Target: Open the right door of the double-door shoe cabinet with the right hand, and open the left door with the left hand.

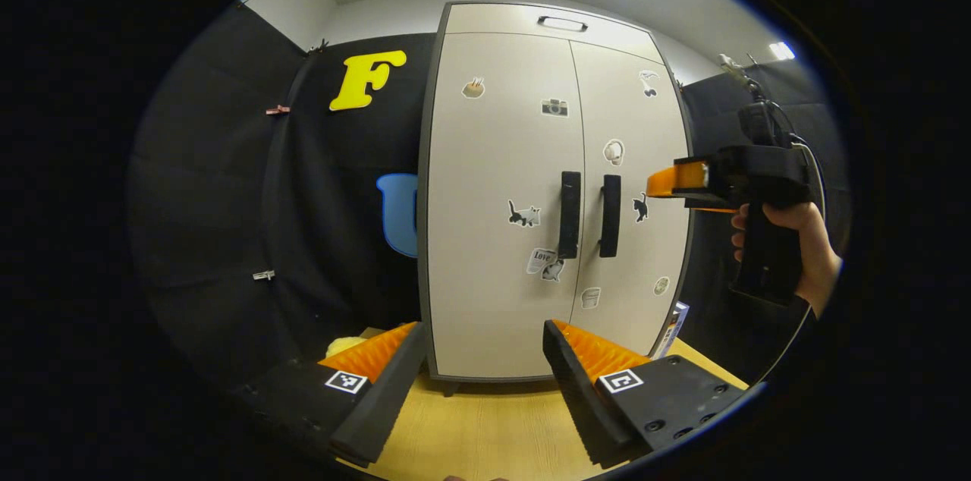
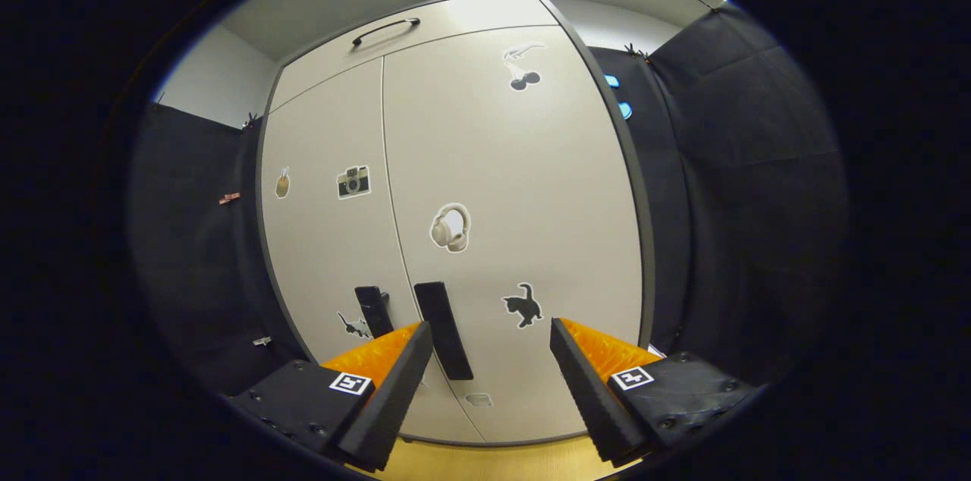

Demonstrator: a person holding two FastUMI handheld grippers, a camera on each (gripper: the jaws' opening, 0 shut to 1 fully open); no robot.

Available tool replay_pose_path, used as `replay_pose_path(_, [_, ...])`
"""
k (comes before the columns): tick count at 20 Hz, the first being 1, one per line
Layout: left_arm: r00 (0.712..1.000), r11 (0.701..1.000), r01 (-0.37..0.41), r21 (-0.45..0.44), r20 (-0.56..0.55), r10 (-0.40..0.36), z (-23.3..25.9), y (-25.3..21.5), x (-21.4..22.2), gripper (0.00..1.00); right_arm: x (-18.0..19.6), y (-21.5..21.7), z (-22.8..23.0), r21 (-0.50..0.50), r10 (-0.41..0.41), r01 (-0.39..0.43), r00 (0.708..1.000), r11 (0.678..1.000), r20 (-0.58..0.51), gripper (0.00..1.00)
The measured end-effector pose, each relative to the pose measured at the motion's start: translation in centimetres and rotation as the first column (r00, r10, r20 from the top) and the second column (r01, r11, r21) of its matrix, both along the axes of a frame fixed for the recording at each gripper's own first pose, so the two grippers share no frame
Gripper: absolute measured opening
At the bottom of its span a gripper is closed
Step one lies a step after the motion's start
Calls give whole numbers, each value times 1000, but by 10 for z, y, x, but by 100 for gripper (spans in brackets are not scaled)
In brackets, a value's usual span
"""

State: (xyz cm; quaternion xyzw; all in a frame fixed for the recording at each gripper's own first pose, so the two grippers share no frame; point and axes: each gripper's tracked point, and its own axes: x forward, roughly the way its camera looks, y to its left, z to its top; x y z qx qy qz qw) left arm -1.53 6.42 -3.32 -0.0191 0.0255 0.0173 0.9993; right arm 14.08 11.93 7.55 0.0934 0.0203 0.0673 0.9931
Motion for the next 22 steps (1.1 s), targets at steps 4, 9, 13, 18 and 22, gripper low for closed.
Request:
replay_pose_path(4, [999,999,-34,-8,-22,34,-9,16,-4,95,26,25,-9,-73,21,-21,1000,997,-8,98])
replay_pose_path(9, [997,997,-75,-12,-36,74,-16,36,-7,95,46,48,-20,-121,30,-29,1000,992,0,99])
replay_pose_path(13, [996,996,-83,-28,-35,82,-18,43,-11,95,61,52,-29,-144,2,-3,1000,990,-11,94])
replay_pose_path(18, [996,996,-84,-39,-38,83,-22,47,-15,95,70,57,-43,-146,-18,9,998,989,-56,63])
replay_pose_path(22, [997,996,-64,-59,-41,62,-21,43,-21,95,70,63,-45,-123,-15,6,997,992,-77,39])
